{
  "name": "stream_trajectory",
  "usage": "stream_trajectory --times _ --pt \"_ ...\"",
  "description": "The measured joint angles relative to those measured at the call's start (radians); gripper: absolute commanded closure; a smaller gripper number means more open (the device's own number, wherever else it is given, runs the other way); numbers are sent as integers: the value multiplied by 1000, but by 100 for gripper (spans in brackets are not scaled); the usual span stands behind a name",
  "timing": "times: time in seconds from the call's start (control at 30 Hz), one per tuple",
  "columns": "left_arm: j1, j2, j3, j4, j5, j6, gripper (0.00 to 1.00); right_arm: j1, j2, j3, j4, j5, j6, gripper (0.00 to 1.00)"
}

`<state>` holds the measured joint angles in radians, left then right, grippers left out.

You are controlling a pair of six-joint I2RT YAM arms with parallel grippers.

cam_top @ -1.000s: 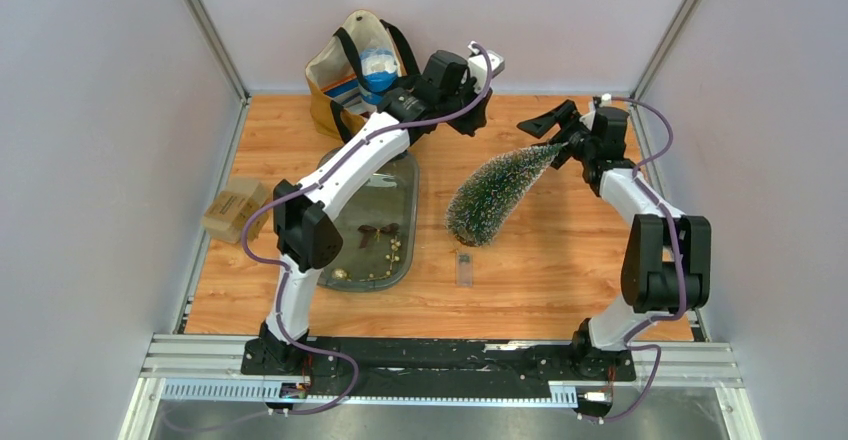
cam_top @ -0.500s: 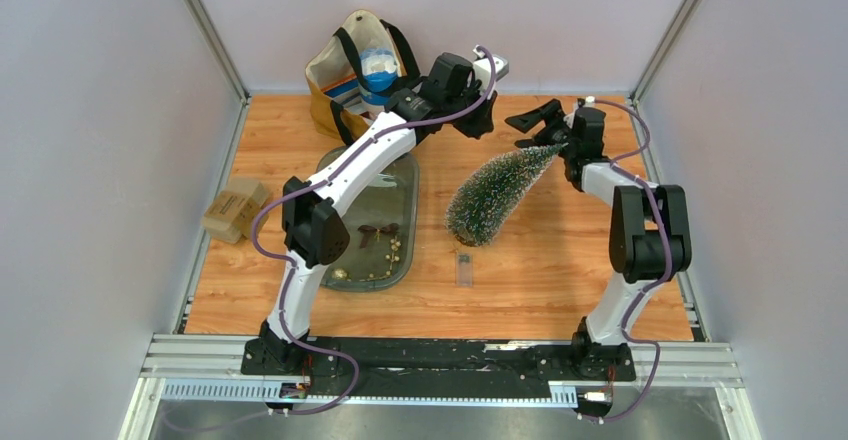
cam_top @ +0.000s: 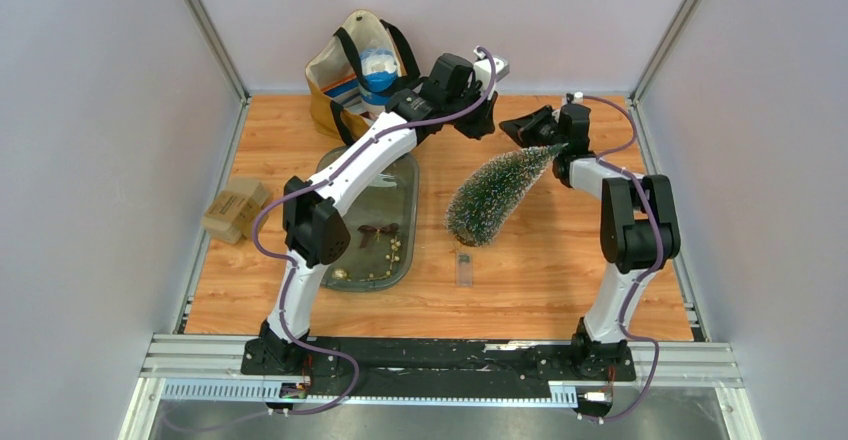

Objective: Decorate the small christmas tree

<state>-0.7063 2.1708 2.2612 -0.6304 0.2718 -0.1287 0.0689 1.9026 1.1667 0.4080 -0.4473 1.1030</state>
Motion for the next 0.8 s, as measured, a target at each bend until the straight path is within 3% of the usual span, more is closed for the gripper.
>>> stream_trajectory --times 0.27,0.33,0.47,0.57,0.63,0.67,0.73,0.8 --pt "0 1 0 -1 0 0 97 0 -78 -35 -92 77 -66 100" --pt "0 1 0 -2 0 0 89 -1 -116 -35 -133 101 -95 100" --pt "2 1 0 -7 0 -7 61 -12 -188 -35 -201 143 -146 100" --pt "6 1 0 -16 0 -14 51 -51 -245 -46 -249 167 -170 100" --pt "10 1 0 -27 -4 -19 46 -103 -283 -69 -271 175 -177 100" --pt "14 1 0 -34 -8 -21 33 -147 -305 -85 -290 178 -182 100" --pt "22 1 1 -48 -18 -22 31 -221 -331 -103 -320 183 -189 100" --pt "35 1 1 -62 -28 -27 22 -302 -354 -115 -362 185 -200 100"
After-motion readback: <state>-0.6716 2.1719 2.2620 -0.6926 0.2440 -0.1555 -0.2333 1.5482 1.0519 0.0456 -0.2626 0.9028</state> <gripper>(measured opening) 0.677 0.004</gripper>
